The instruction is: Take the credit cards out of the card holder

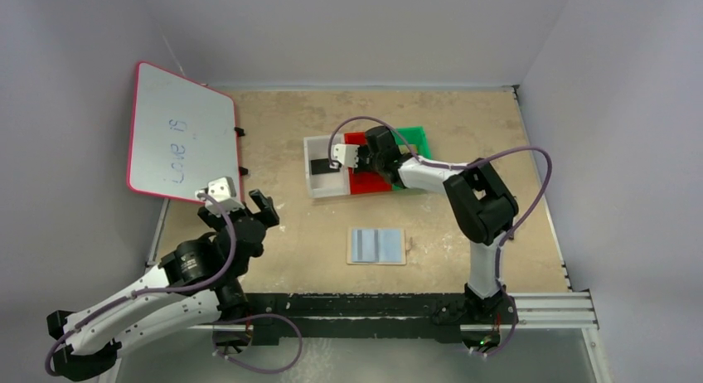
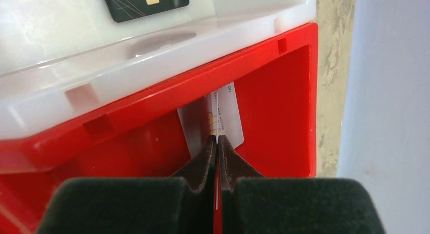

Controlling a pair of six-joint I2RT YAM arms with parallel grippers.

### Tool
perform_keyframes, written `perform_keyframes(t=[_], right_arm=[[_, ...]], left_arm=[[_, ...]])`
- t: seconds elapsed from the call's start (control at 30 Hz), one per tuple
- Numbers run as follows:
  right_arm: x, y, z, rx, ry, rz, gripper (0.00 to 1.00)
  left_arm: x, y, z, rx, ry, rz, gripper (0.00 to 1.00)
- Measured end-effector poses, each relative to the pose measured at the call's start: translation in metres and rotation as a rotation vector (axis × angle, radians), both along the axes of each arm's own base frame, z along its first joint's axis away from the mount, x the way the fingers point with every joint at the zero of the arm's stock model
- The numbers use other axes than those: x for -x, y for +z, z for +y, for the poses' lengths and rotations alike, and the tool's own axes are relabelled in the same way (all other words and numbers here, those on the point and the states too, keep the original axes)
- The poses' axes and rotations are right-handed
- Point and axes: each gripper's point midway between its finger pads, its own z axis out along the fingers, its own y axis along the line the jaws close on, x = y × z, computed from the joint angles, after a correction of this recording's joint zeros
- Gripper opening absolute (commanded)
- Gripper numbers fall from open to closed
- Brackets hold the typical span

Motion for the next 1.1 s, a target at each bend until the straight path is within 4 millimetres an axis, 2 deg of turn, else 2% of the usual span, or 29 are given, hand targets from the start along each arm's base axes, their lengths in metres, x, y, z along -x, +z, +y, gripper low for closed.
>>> perform_keyframes(t=[0.1,0.3,0.57,0.77,0.93,1.0,1.1], right_arm=[[-0.005,-0.006,-0.001,0.024,-0.003,-0.007,0.04],[-0.018,-0.004,0.000,0.047,-0.015,-0.046,0.08],[-0.028,0.001,0.003,0.068,-0.004,-0.086,0.12],[-0.030,-0.006,0.003,0.092,0.006,-0.080,0.13],[-0.032,-0.007,0.004,0.096,0.010,-0.082,0.17],[-0.032,-0.007,0.004,0.096,0.010,-0.081,0.25],[-0.031,-0.007,0.005,0.091,0.013,-0.075,0.29]], left_arm=[[0.001,0.002,0.002,0.010,0.001,-0.006,0.87],[0.003,0.008,0.007,0.041,0.008,-0.031,0.87],[0.003,0.010,0.010,0.047,0.016,-0.041,0.87],[0.003,0.011,0.010,0.044,0.018,-0.042,0.87],[0.003,0.009,0.009,0.025,0.018,-0.031,0.87],[0.002,0.009,0.008,0.020,0.017,-0.028,0.87],[0.002,0.008,0.007,0.012,0.018,-0.024,0.86]])
